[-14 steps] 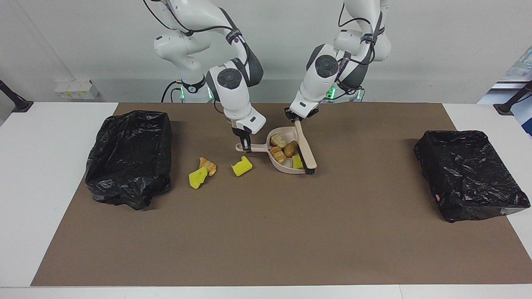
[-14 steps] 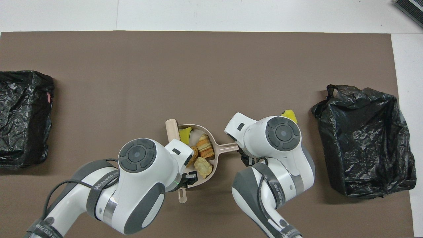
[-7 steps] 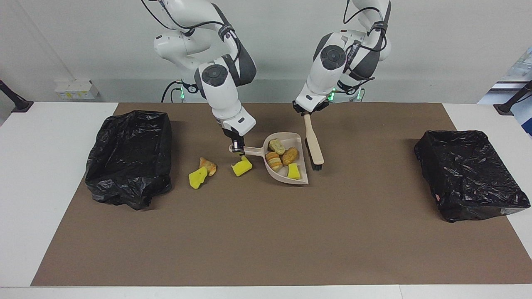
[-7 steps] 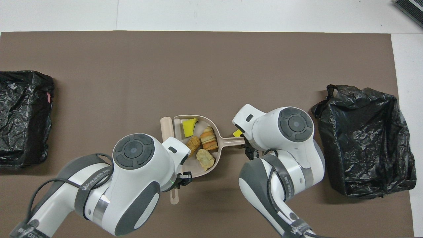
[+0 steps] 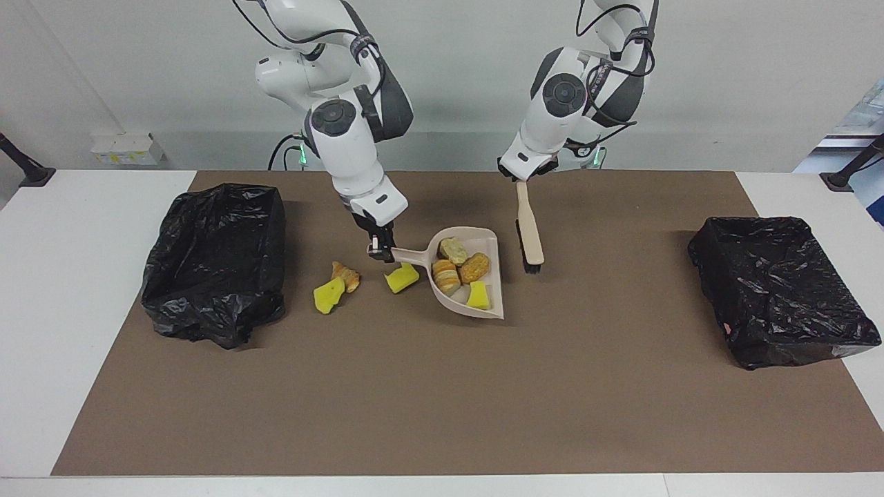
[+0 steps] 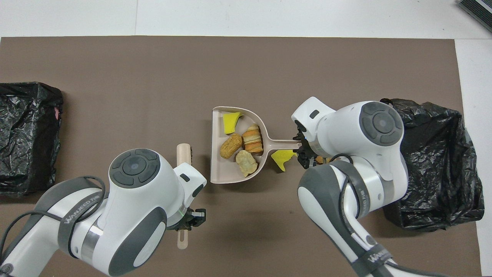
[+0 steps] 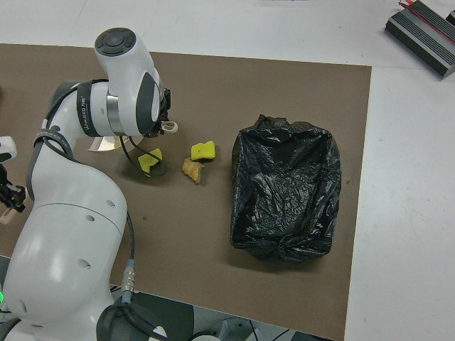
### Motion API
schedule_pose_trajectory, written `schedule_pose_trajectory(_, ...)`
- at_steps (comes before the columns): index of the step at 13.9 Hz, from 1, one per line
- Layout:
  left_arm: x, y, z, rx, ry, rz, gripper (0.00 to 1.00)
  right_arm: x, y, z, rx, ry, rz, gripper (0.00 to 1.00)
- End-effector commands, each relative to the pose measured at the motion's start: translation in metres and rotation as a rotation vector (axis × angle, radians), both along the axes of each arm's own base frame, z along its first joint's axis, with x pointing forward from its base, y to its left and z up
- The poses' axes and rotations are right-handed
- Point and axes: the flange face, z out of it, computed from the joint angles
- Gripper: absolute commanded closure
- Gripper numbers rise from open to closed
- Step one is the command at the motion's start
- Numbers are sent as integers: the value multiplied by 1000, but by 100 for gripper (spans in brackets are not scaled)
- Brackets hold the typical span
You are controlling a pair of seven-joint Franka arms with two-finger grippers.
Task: Sweep and dump trash in bin
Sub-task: 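Carry the loaded dustpan with the right gripper over the nearer black bag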
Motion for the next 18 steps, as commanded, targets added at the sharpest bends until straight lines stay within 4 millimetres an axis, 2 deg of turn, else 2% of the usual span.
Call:
schedule_pose_trajectory(1,-47,-16,-15,26,-66,13,100,5,-45,30,7,22,-67,100)
schedule_pose_trajectory(4,-88,-44,-25,31,-88,1,100,1,-112,47,-45,9,-73,100)
schedule_pose_trajectory(6,-111,-56,-40,10,-103,29,100,-11,-168,63,-58,6,-95,100)
schedule_pose_trajectory(9,-120,-57,-59,1,-75,45,100,-30,-249,69,-62,12,-97,100)
schedule_pose_trajectory(12,-120,-55,-67,-37,-82,60,100,-55,-316,76,-156,34,-27,100)
schedule_pose_trajectory(14,-117,-58,-68,-57,-96,72,100,-63,-330,87,-277,43,93,100)
schedule_pose_trajectory(15,-115,-55,-71,-54,-93,71,100,-69,-335,96,-319,46,104,100)
schedule_pose_trajectory(17,-114,-52,-73,-57,-89,52,100,-83,-355,102,-390,82,95,100)
schedule_pose_trajectory(18,-113,-52,-73,-66,-89,32,93,-92,-363,106,-424,95,89,100)
